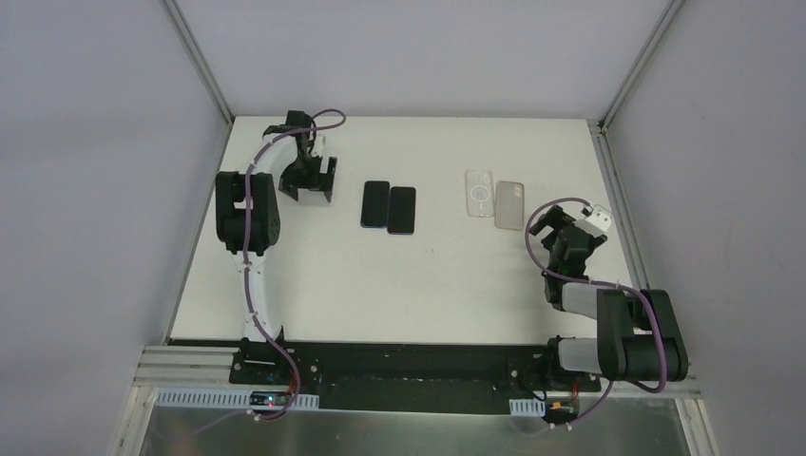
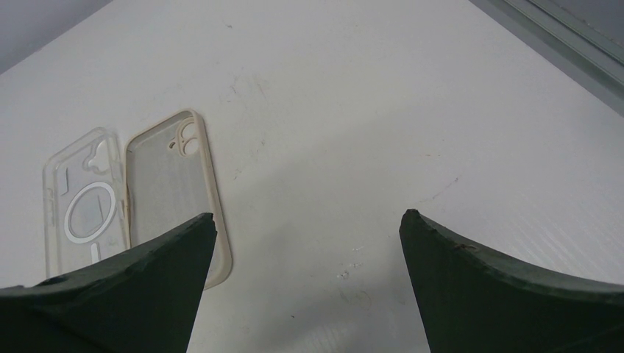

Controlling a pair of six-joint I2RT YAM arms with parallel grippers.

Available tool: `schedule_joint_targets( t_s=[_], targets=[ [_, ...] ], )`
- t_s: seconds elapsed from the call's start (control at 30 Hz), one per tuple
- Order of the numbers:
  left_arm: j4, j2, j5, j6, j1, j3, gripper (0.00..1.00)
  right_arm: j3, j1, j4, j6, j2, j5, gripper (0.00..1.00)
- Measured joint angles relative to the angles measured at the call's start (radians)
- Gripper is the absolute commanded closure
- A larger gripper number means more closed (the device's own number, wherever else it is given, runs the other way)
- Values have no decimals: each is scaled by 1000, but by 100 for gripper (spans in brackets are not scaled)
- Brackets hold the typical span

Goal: Take the phone out of the phone case
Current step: Reset both arms

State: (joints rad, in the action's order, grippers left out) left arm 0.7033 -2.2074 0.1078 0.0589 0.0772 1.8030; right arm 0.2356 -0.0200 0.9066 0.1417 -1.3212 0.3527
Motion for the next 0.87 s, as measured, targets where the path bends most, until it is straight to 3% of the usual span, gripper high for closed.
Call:
schedule_joint_targets(
  t_s=[0.13, 0.27, 0.33, 0.47, 0.57, 0.67, 0.87],
  targets=[
    [103, 1, -32, -26, -15, -7, 1, 0, 0, -1, 0, 0, 0, 0],
    [105, 91, -101, -41, 77, -76, 1, 0, 0, -1, 0, 0, 0, 0],
    [55, 224, -146, -55, 152, -187, 1, 0, 0, -1, 0, 0, 0, 0],
    [-70, 636, -198, -106, 291, -454, 1, 0, 0, -2, 0, 0, 0, 0],
    [-150, 853, -243, -132, 288, -537, 1, 0, 0, -2, 0, 0, 0, 0],
    [-202, 927, -322, -149, 273, -583, 1, 0, 0, -3, 0, 0, -1, 0],
    [-213, 892, -449, -158, 311, -676, 1, 0, 0, -3, 0, 0, -1, 0]
  ],
)
